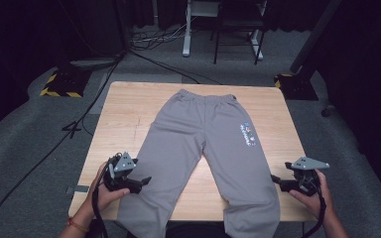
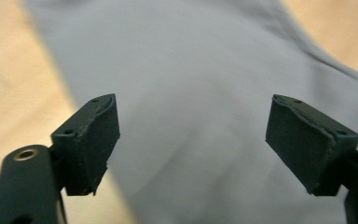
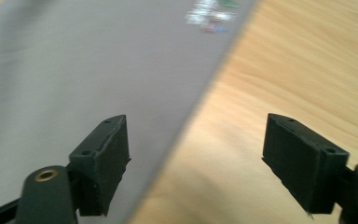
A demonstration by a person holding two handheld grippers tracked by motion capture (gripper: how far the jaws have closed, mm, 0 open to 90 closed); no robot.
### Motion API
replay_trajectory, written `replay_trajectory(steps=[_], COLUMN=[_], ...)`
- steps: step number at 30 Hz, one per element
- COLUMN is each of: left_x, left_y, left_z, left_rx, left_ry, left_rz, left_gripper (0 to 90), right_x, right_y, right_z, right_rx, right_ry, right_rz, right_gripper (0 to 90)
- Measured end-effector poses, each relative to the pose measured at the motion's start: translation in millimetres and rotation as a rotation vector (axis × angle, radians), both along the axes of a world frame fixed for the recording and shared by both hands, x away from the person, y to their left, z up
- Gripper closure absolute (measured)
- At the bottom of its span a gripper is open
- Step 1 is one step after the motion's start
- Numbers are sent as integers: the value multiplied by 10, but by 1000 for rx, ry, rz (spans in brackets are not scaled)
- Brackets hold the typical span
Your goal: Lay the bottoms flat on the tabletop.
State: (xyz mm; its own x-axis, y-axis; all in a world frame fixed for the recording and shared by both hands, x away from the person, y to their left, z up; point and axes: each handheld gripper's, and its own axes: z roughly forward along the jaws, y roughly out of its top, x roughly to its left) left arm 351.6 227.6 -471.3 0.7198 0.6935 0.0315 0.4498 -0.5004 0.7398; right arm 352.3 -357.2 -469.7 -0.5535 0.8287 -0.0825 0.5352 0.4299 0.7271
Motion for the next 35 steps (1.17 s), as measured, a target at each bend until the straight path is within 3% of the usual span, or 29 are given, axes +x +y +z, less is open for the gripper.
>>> replay_trajectory(steps=[4, 7, 8, 9, 12, 18, 35], left_x=[198, 273, 282, 278, 270, 272, 275], left_y=[171, 300, 322, 340, 344, 332, 325], left_z=[-120, -250, -291, -314, -315, -320, -321], left_rx=[22, 4, -1, 0, 8, 6, 3], left_ry=[47, 86, 105, 94, 88, 90, 98], left_rz=[68, 92, 104, 102, 99, 109, 107], left_gripper=[186, 180, 181, 181, 170, 153, 149], right_x=[179, 254, 282, 289, 295, 254, 241], right_y=[-158, -247, -274, -283, -267, -248, -253], right_z=[-159, -278, -307, -303, -311, -330, -330], right_rx=[23, 68, 85, 94, 74, 73, 72], right_ry=[19, 14, 36, 29, 35, 12, 12], right_rz=[-83, -135, -147, -156, -145, -147, -132], right_gripper=[238, 273, 266, 264, 248, 236, 241])
